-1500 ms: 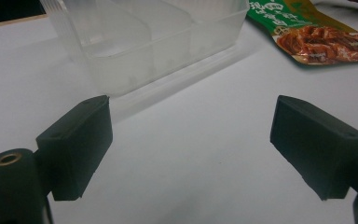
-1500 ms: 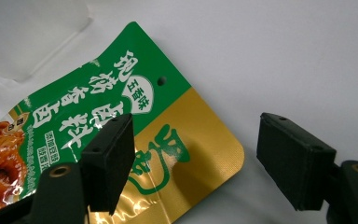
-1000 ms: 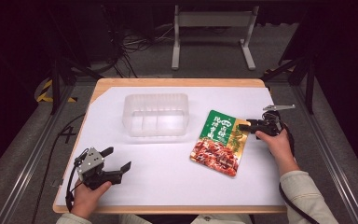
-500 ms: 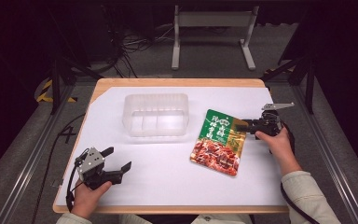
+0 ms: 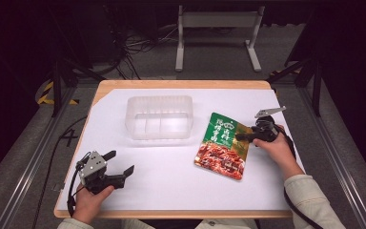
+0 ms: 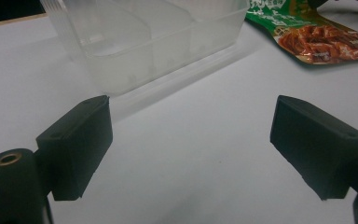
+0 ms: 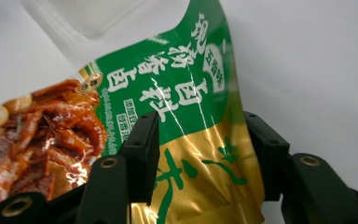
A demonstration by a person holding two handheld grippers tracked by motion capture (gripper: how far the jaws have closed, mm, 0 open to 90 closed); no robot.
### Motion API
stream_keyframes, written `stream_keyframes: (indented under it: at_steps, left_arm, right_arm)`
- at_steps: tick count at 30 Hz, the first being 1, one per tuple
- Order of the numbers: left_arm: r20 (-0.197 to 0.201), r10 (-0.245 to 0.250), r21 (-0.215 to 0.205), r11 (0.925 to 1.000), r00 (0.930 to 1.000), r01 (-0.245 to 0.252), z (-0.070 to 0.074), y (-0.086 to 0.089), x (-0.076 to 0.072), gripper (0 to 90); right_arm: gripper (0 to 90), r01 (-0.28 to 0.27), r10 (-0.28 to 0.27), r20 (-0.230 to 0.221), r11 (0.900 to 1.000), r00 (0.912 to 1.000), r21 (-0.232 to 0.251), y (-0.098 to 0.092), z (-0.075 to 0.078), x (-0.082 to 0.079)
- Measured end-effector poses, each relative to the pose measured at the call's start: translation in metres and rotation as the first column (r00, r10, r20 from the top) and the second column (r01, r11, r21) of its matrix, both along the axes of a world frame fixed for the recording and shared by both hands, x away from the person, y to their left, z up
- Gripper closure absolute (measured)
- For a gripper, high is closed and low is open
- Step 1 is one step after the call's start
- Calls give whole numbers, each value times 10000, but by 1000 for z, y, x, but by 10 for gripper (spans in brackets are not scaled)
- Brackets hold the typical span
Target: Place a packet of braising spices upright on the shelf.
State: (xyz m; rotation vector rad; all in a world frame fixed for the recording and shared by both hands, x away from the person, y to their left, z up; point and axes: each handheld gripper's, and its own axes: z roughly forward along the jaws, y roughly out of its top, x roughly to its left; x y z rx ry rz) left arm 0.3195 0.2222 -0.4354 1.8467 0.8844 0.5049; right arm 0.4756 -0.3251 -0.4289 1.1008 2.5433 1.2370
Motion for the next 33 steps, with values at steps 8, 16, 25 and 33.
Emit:
stream_keyframes:
  at_steps: [8, 16, 25, 33]
  left_arm:
    - [23, 8, 41, 10000, 10000, -8, 0, 1, 0, 137]
    - [25, 13, 41, 10000, 10000, -13, 0, 1, 0, 137]
    - [-1, 38, 7, 10000, 10000, -38, 0, 1, -1, 138]
    - [17, 51, 21, 10000, 10000, -51, 0, 1, -1, 138]
  right_arm:
    - [660, 184, -164, 253, 9966, 9995, -809, 4, -5, 1]
    - [814, 405, -311, 780, 9916, 9965, -1227, 4, -7, -1]
    - [900, 769, -636, 955, 9867, 9934, -1432, 7, -4, -3]
    - [900, 849, -755, 874, 9904, 9933, -1087, 4, 8, -7]
